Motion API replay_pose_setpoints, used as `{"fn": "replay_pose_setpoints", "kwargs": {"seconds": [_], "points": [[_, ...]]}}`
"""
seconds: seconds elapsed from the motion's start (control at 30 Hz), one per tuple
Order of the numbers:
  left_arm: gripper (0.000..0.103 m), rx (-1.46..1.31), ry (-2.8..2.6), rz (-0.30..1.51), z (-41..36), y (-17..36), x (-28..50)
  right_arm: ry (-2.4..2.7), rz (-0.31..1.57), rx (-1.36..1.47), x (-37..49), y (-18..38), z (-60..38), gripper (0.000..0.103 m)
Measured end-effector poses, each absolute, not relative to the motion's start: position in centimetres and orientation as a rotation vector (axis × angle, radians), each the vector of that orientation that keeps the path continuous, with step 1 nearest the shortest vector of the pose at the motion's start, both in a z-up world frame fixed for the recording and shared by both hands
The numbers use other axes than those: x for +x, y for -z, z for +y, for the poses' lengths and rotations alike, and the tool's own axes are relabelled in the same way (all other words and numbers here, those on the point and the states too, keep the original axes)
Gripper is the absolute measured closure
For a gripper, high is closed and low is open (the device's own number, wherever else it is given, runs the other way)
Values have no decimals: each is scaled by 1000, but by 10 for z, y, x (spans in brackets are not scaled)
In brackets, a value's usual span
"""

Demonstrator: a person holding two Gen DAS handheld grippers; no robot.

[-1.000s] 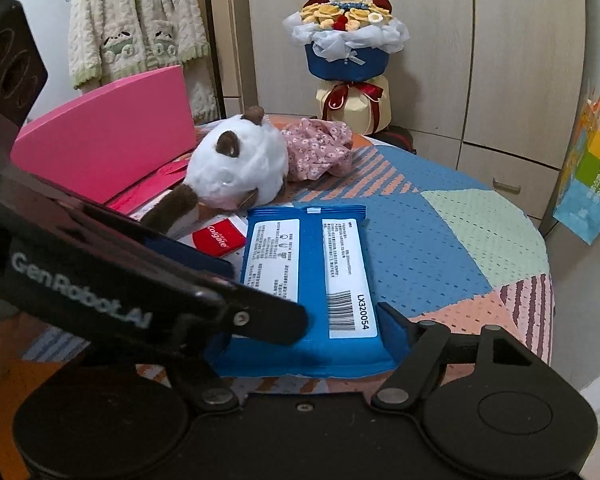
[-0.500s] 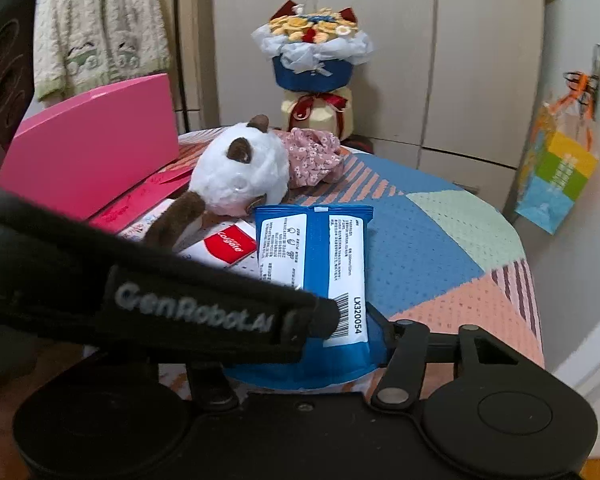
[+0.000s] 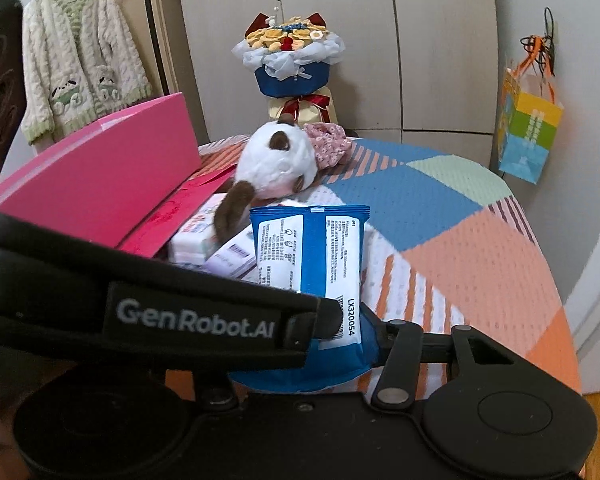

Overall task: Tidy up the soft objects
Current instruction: 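Carry the blue wipes packet with the left gripper into the pink box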

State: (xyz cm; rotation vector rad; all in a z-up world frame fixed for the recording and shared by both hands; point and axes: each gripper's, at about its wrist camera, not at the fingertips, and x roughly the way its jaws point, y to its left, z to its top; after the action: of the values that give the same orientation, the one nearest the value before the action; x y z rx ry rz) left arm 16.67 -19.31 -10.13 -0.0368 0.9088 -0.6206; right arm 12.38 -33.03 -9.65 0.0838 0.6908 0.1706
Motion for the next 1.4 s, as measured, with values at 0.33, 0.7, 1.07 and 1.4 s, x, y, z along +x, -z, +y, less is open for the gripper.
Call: {"fn": "replay_pose_setpoints", "kwargs": {"seconds": [0.33,0.7,1.07,1.4], "points": [[58,11,680,889,-162,77,120,-137,701,58,78,72,-299,47],[59,14,742,823,-100,49,71,-143,665,3,25,40,-248,47],[59,5,694,695,-25,-3,80,-213,551,-31,34,-6,-187,47],[59,-62,534,655,38,-26,126,-354,507,-79,86,-35,-117,46]]}}
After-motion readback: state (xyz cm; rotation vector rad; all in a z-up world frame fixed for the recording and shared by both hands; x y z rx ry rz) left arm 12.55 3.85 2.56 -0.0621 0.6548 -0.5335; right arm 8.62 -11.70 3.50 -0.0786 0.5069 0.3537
